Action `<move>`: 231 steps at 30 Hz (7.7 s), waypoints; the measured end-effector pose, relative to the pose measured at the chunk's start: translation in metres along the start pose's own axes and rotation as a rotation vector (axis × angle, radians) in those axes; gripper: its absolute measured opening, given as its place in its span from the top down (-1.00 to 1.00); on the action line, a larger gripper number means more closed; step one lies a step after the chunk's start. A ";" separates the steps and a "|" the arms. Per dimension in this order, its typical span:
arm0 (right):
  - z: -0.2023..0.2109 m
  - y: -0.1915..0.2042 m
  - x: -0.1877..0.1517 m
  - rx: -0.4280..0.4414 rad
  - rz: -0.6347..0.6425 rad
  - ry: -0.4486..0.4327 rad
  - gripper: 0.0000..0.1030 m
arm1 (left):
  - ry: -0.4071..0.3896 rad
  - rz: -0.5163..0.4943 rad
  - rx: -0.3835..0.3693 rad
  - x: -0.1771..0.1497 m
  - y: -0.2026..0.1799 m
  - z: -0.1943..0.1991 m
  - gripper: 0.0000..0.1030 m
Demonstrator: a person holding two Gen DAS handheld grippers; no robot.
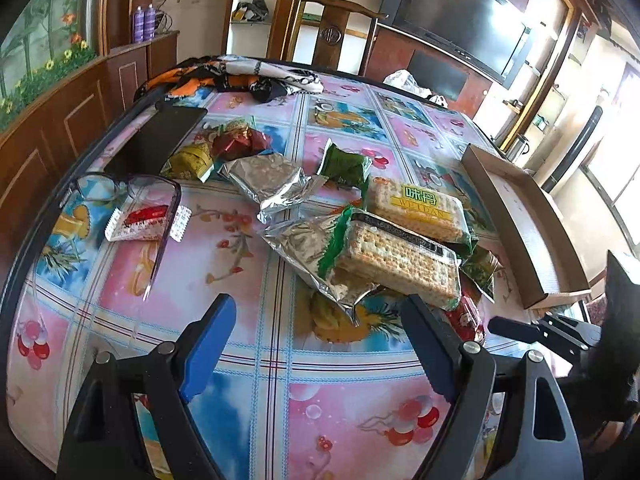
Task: Organize snacks
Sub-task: 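Grasp the red wrapped snack with the right gripper, then lift the red snack with the right gripper while the left gripper grasps a cracker pack, then carry the cracker pack and red snack into the cardboard tray with both grippers, then open both grippers to release the snacks inside the tray, then grasp the yellow-green WEIDAN cracker pack with the right gripper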
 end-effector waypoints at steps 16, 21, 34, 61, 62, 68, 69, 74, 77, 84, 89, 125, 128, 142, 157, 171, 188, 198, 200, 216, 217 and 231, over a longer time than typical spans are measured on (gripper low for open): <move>0.015 -0.023 0.022 0.083 -0.003 -0.206 0.62 | 0.122 0.204 -0.012 0.011 -0.020 -0.019 -0.63; 0.036 -0.048 0.025 0.075 -0.086 -0.310 0.62 | 0.162 0.343 0.050 0.017 -0.032 -0.035 -0.63; 0.060 -0.062 0.023 0.141 -0.154 -0.397 0.61 | 0.086 0.278 0.272 0.036 -0.056 -0.067 -0.62; 0.053 -0.056 0.021 0.120 -0.114 -0.380 0.61 | 0.071 -0.011 0.246 -0.024 -0.045 -0.042 0.14; 0.054 -0.057 0.021 0.112 -0.114 -0.385 0.61 | 0.064 -0.009 0.231 -0.023 -0.046 -0.039 0.14; 0.053 -0.067 0.023 0.103 -0.153 -0.386 0.62 | 0.020 -0.021 0.195 -0.017 -0.054 -0.028 0.14; 0.052 -0.068 0.024 0.095 -0.155 -0.386 0.62 | 0.017 -0.021 0.193 -0.016 -0.055 -0.027 0.14; 0.051 -0.069 0.028 0.068 -0.164 -0.379 0.62 | -0.006 -0.030 0.169 -0.006 -0.063 -0.023 0.14; 0.050 -0.066 0.030 0.049 -0.153 -0.371 0.62 | -0.014 -0.040 0.163 -0.002 -0.069 -0.022 0.14; 0.055 -0.071 0.037 0.035 -0.166 -0.382 0.62 | -0.021 -0.074 0.153 0.008 -0.087 -0.028 0.14; 0.064 -0.084 0.044 0.022 -0.188 -0.398 0.62 | -0.034 -0.094 0.144 0.023 -0.103 -0.033 0.14; 0.091 -0.287 0.078 -0.210 -0.569 -0.396 0.62 | 0.080 -0.291 -0.040 0.114 -0.324 -0.162 0.14; 0.080 -0.301 0.080 -0.231 -0.587 -0.358 0.62 | 0.117 -0.285 -0.030 0.112 -0.330 -0.181 0.14; 0.059 -0.317 0.070 -0.232 -0.643 -0.259 0.62 | 0.171 -0.292 -0.019 0.101 -0.334 -0.204 0.14; 0.056 -0.314 0.070 -0.225 -0.645 -0.246 0.59 | 0.183 -0.284 -0.017 0.103 -0.333 -0.209 0.13; 0.075 -0.306 0.073 -0.231 -0.628 -0.300 0.59 | 0.151 -0.264 -0.019 0.110 -0.323 -0.189 0.11; 0.089 -0.261 0.085 -0.160 -0.527 -0.393 0.59 | 0.032 -0.171 -0.014 0.105 -0.233 -0.093 0.04; 0.052 -0.132 0.108 0.114 -0.229 -0.315 0.16 | 0.012 -0.043 0.129 0.078 -0.090 -0.039 -0.08; 0.043 -0.111 0.110 0.158 -0.182 -0.291 0.04 | 0.027 0.003 0.149 0.068 -0.059 -0.035 -0.08; -0.050 -0.032 0.122 0.163 0.054 -0.091 -0.39 | 0.108 0.141 0.151 0.024 0.026 -0.032 -0.11; -0.051 -0.025 0.120 0.143 0.086 -0.082 -0.39 | 0.109 0.145 0.151 0.023 0.027 -0.032 -0.11; -0.057 -0.005 0.105 -0.091 0.198 -0.116 0.02 | 0.126 0.199 0.144 0.027 0.021 -0.047 -0.46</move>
Point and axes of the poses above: each gripper's, at about its wrist camera, not at the fingertips, and z roughly against the way its jaws point, y to its left, x to its top, the point moved 4 cm from there along -z, roughly the way its jaws point, and after that the axes turned 2 degrees about x, right-handed, at the moved point
